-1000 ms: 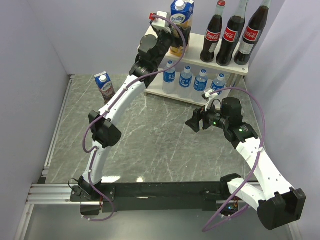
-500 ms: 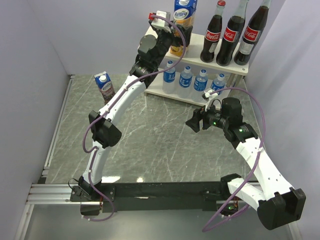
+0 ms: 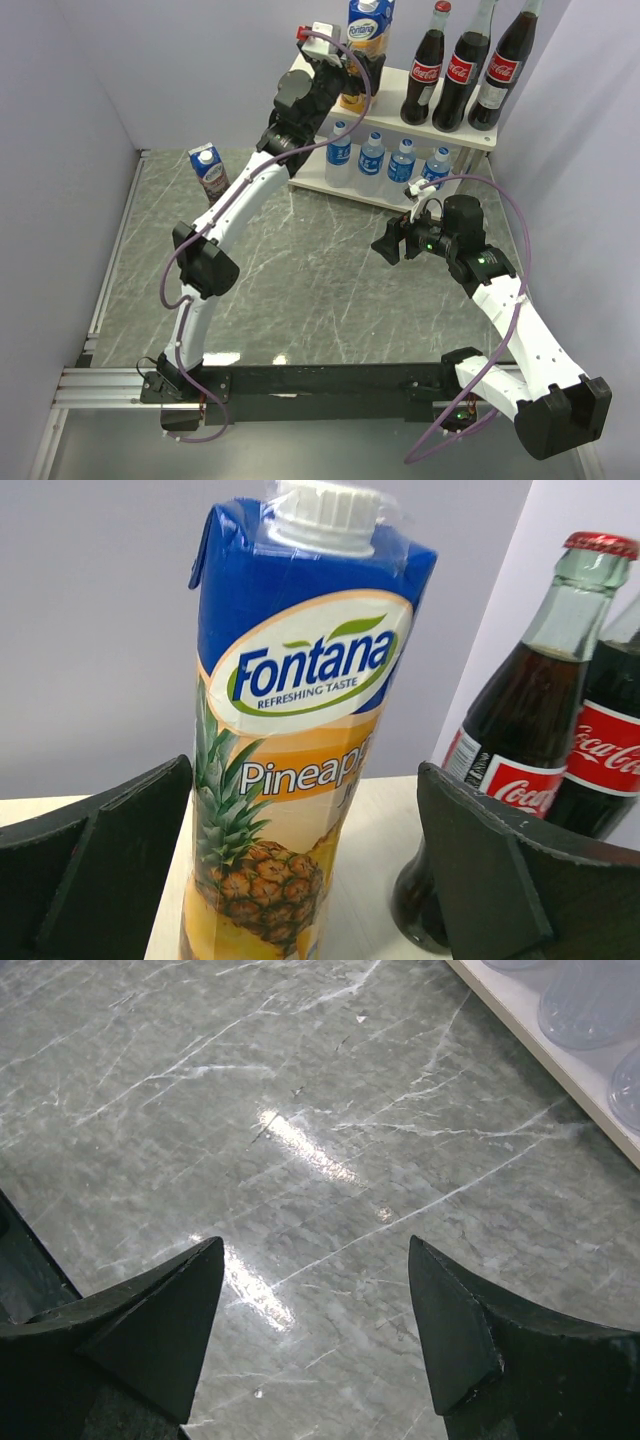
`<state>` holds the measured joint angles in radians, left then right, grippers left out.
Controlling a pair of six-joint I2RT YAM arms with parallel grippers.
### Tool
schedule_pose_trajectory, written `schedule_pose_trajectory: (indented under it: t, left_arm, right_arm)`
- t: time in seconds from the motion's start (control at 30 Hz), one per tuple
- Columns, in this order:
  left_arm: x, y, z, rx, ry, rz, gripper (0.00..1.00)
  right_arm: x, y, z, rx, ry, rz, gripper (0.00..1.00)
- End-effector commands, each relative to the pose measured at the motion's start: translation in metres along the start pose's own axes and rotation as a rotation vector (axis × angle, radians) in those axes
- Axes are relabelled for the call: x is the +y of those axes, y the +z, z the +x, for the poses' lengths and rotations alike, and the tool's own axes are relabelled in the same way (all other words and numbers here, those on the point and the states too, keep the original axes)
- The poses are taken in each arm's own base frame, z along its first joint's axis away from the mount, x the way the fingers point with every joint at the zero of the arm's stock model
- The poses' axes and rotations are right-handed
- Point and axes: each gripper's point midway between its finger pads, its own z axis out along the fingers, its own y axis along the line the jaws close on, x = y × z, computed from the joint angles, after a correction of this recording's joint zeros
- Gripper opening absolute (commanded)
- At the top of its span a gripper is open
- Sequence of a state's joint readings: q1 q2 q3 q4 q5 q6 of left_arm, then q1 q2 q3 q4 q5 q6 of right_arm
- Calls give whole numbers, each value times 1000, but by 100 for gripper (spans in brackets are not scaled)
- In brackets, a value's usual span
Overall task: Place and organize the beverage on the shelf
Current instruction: Place the drink on the shelf, then move the drink to the center of the board.
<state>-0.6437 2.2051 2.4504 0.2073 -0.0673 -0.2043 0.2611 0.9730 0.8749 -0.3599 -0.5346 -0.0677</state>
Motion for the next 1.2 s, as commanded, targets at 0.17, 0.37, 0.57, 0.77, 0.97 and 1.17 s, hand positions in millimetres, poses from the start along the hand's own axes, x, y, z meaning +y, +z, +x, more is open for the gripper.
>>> schedule_pose_trajectory:
  t: [0.17, 0.37, 0.57, 0.77, 0.97, 1.17]
  left_arm:
    - [-41, -33, -122, -160, -15, 104, 99]
    - [-52, -62, -152, -146, -23, 126, 99]
    - [-15, -153, -119, 22, 27, -6, 99]
    - [47, -299, -93, 109, 81, -248, 99]
    - [122, -403, -53, 152, 91, -598, 100]
    - [169, -391, -5, 268, -64, -650, 100]
  right_arm:
    - [-4, -1, -8, -20, -40, 12, 81]
    - [5, -5, 2, 20, -144, -59, 81]
    - [39, -22, 17, 20, -370, -286, 83]
    - [57, -24, 29, -25, -467, -414, 75]
    - [58, -13, 31, 44, -330, -462, 31]
    - [50, -9, 34, 98, -297, -433, 43]
